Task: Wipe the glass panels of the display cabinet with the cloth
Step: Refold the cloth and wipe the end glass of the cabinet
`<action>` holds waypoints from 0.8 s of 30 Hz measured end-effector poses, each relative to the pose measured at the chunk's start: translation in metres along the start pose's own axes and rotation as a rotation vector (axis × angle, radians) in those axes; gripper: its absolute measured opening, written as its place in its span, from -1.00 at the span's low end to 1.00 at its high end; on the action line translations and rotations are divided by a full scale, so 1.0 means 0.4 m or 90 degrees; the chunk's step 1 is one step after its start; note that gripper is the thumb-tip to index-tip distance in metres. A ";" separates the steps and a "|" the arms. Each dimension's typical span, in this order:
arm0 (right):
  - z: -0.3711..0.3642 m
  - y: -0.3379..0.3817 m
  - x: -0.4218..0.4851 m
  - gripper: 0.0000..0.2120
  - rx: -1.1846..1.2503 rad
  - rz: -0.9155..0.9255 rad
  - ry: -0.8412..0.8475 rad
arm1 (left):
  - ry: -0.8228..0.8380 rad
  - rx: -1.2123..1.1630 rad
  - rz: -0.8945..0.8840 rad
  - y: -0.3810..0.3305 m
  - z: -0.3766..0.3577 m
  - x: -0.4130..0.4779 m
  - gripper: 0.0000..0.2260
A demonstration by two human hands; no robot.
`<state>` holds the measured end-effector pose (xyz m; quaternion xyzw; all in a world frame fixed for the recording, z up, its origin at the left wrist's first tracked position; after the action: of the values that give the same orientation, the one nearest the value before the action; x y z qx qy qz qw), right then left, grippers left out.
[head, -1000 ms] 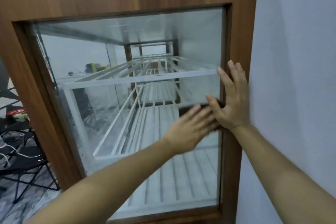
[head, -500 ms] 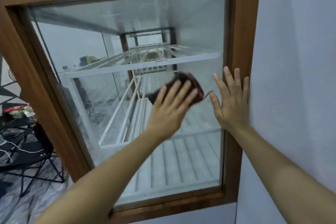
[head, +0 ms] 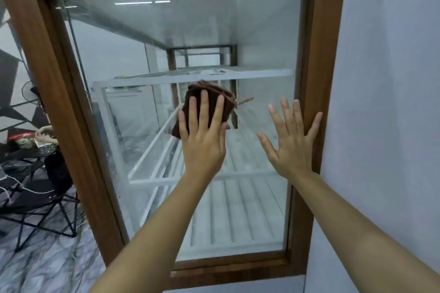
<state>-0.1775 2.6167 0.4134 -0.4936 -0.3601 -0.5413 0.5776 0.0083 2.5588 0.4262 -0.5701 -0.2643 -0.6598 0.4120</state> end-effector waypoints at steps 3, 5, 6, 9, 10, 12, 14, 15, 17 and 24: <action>-0.002 -0.001 -0.004 -0.42 -0.013 0.017 -0.004 | 0.102 -0.002 -0.032 0.027 -0.046 -0.270 -0.51; -0.004 -0.002 -0.008 -0.42 -0.015 0.028 -0.011 | 0.111 0.001 -0.020 0.046 -0.055 -0.286 -0.52; -0.004 -0.003 -0.009 -0.43 -0.015 0.032 -0.016 | 0.096 0.001 0.004 0.050 -0.046 -0.237 -0.53; -0.004 -0.004 -0.015 -0.44 -0.014 0.026 -0.036 | 0.027 -0.020 0.120 0.079 0.010 -0.016 -0.52; -0.002 -0.002 -0.020 -0.44 -0.011 0.025 -0.042 | 0.014 -0.031 0.163 0.108 0.025 0.050 -0.52; -0.001 0.002 -0.028 -0.45 -0.008 0.023 -0.052 | -0.014 -0.020 0.193 0.147 0.053 0.124 -0.52; -0.004 0.001 -0.036 -0.44 -0.002 0.013 -0.045 | -0.019 -0.029 0.180 0.163 0.058 0.086 -0.52; -0.007 0.002 -0.043 -0.44 0.004 0.006 -0.042 | -0.014 -0.040 0.177 0.169 0.049 0.024 -0.51; -0.013 0.007 -0.064 -0.43 0.017 -0.006 -0.034 | 0.032 -0.054 0.183 0.178 0.018 -0.159 -0.49; -0.029 0.022 -0.150 -0.43 0.023 0.029 -0.029 | 0.063 -0.042 0.170 0.236 0.020 -0.176 -0.49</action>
<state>-0.1794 2.6211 0.3519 -0.5032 -0.3716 -0.5102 0.5902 0.0931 2.5334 0.3482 -0.5800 -0.1439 -0.6347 0.4899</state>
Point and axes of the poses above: each hand's wrist, its own x-axis towards the middle knuckle, its own z-axis out of the back of the hand, y = z × x, the point moved 8 cm from there along x, towards the middle knuckle, and after that the axes turned 9 degrees about z, right-handed, at the moved point
